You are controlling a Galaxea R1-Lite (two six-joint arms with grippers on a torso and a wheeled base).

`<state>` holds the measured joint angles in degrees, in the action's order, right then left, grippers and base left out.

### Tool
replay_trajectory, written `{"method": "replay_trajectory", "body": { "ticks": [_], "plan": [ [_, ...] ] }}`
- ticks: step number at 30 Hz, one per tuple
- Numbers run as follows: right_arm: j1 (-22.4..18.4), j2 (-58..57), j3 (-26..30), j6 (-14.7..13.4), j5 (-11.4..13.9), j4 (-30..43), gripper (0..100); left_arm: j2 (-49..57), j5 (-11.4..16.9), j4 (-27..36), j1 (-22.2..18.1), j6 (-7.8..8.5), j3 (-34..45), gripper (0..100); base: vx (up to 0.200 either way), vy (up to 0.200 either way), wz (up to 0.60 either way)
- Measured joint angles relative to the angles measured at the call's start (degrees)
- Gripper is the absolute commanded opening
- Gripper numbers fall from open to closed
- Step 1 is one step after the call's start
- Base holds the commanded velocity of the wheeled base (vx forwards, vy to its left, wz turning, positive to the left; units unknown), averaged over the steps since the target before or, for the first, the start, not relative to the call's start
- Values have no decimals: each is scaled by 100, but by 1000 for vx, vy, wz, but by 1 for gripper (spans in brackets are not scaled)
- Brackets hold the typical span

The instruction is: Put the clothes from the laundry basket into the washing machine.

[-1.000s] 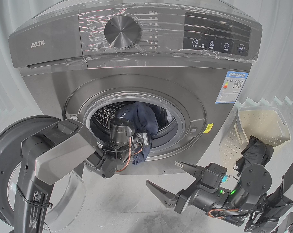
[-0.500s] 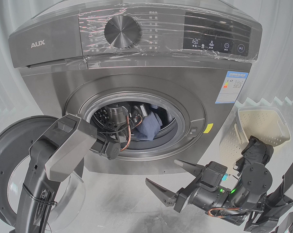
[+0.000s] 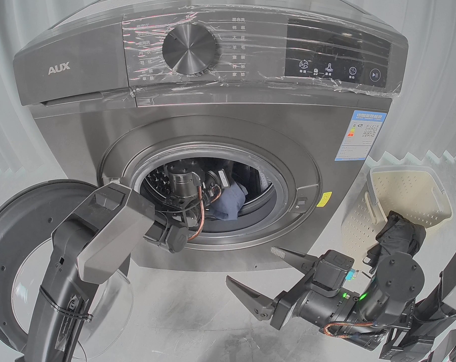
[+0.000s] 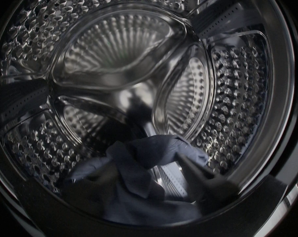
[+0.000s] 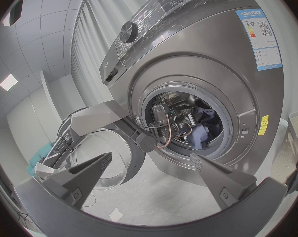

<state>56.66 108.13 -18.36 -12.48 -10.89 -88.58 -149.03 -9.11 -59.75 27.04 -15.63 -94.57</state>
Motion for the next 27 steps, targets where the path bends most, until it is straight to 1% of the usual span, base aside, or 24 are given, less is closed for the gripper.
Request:
{"method": "replay_trajectory", "body": {
  "ticks": [3,6,9,11,13,20,27],
  "plan": [
    [0,0,0,0,-2,0,100,35,46,35,41,6,243,100,0,0,0],
    [0,0,0,1,-2,0,100,104,163,52,105,35,612,100,0,0,0],
    [1,0,1,1,-2,0,100,168,293,46,157,121,1051,100,0,0,0],
    [1,0,1,1,-2,0,100,215,363,27,187,208,1354,100,0,0,0],
    [0,0,6,1,-2,1,100,252,400,24,215,246,1517,100,0,0,0],
    [0,9,12,-2,0,0,100,416,495,44,251,266,1964,100,0,0,0],
    [4,17,12,-7,-2,0,100,455,510,219,276,299,2275,100,0,0,0]
  ]
}}
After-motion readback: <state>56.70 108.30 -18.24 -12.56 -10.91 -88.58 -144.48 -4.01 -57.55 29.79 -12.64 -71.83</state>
